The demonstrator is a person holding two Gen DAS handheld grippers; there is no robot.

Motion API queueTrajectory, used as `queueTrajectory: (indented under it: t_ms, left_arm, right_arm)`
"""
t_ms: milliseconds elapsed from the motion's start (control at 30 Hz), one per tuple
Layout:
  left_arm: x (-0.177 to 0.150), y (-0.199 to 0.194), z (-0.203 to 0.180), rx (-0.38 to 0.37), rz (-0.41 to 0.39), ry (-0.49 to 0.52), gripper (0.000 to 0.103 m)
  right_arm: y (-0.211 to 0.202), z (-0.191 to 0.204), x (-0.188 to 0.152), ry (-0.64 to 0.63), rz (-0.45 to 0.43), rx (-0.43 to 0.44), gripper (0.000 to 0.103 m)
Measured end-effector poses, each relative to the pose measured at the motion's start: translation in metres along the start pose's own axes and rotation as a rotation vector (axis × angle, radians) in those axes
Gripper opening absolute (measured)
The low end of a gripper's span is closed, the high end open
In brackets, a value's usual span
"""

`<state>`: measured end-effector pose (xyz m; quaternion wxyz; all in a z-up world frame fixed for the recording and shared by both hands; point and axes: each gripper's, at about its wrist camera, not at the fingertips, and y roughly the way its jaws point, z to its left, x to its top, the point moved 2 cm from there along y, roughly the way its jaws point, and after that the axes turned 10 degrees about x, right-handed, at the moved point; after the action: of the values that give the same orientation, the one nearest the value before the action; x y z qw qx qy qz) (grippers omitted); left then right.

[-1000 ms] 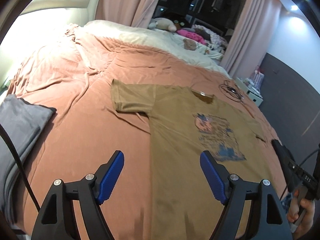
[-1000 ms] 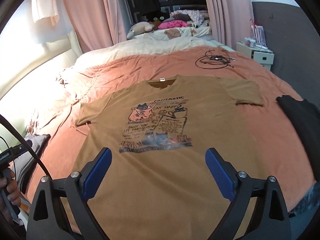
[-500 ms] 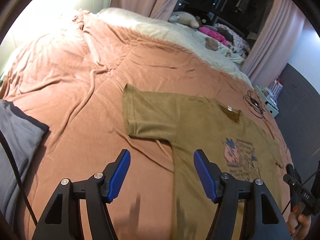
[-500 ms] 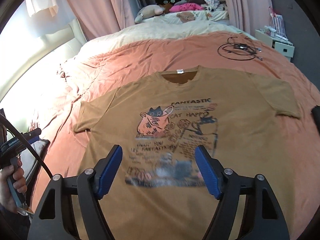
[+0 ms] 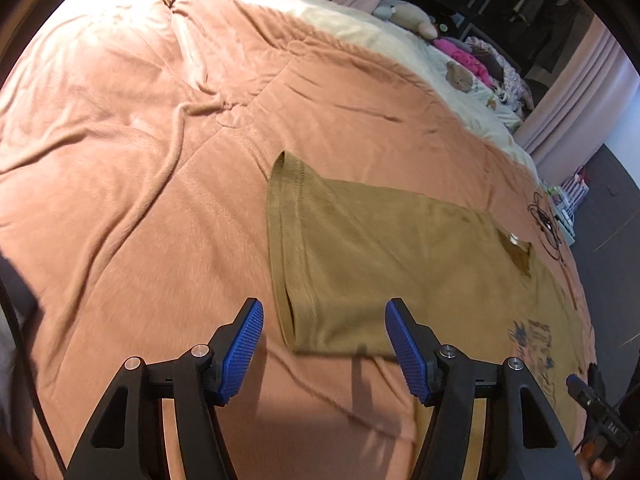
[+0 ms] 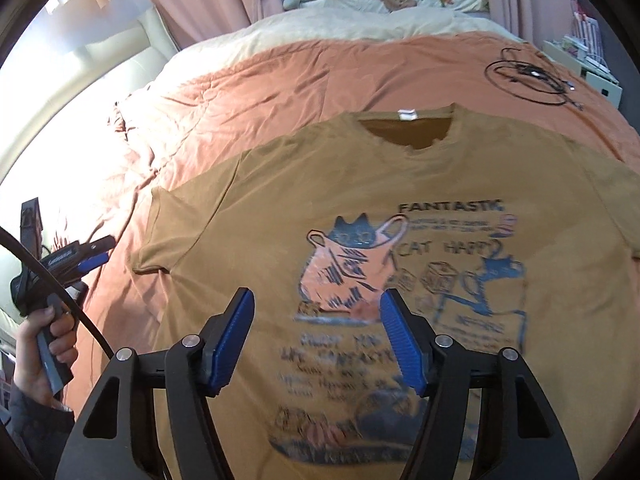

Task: Fold small clothes
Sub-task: 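Grasp the olive T-shirt sleeve edge with the left tool and lift it, then fold the held sleeve inward over the shirt body and open the left tool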

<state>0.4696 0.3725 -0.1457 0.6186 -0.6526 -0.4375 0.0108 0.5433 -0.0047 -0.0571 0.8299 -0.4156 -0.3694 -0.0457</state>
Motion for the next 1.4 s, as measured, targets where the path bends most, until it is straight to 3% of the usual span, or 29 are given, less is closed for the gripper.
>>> queueTrajectory:
  t_ms: [100, 300, 400, 467, 567, 767, 1000, 1267, 1333, 1400]
  left_arm:
    - [0.011, 0.024, 0.003, 0.0, 0.014, 0.004, 0.062]
    - [0.029, 0.063, 0.011, 0.029, 0.04, 0.009, 0.062]
    - [0.035, 0.073, 0.013, 0.027, 0.042, 0.013, 0.055]
    - [0.038, 0.076, 0.011, 0.044, 0.041, 0.029, 0.032]
    - [0.042, 0.078, 0.006, 0.02, 0.051, 0.037, 0.007]
    - [0.052, 0.054, 0.0, -0.023, 0.017, 0.051, 0.006]
    - [0.065, 0.016, -0.023, -0.082, -0.019, 0.088, 0.005]
    - [0.067, -0.013, -0.064, -0.125, -0.02, 0.151, 0.005]
    - [0.066, -0.017, -0.075, -0.126, -0.019, 0.166, 0.005]
    - [0.063, -0.022, -0.09, -0.133, -0.019, 0.187, 0.005]
  right_arm:
    - [0.021, 0.002, 0.006, 0.001, 0.026, 0.014, 0.051]
    - [0.068, 0.011, 0.022, -0.003, 0.063, 0.03, 0.043]
    - [0.088, 0.019, 0.028, -0.005, 0.075, 0.044, 0.041]
    - [0.105, 0.028, 0.033, -0.007, 0.086, 0.065, 0.037]
    - [0.125, 0.037, 0.038, 0.006, 0.101, 0.102, 0.03]
    - [0.17, 0.054, 0.046, 0.037, 0.14, 0.191, 0.02]
    - [0.224, 0.06, 0.043, 0.096, 0.206, 0.278, 0.02]
    - [0.219, 0.052, 0.055, 0.1, 0.181, 0.273, 0.02]
    - [0.212, 0.044, 0.056, 0.103, 0.175, 0.275, 0.023]
    - [0.203, 0.038, 0.056, 0.103, 0.16, 0.266, 0.037]
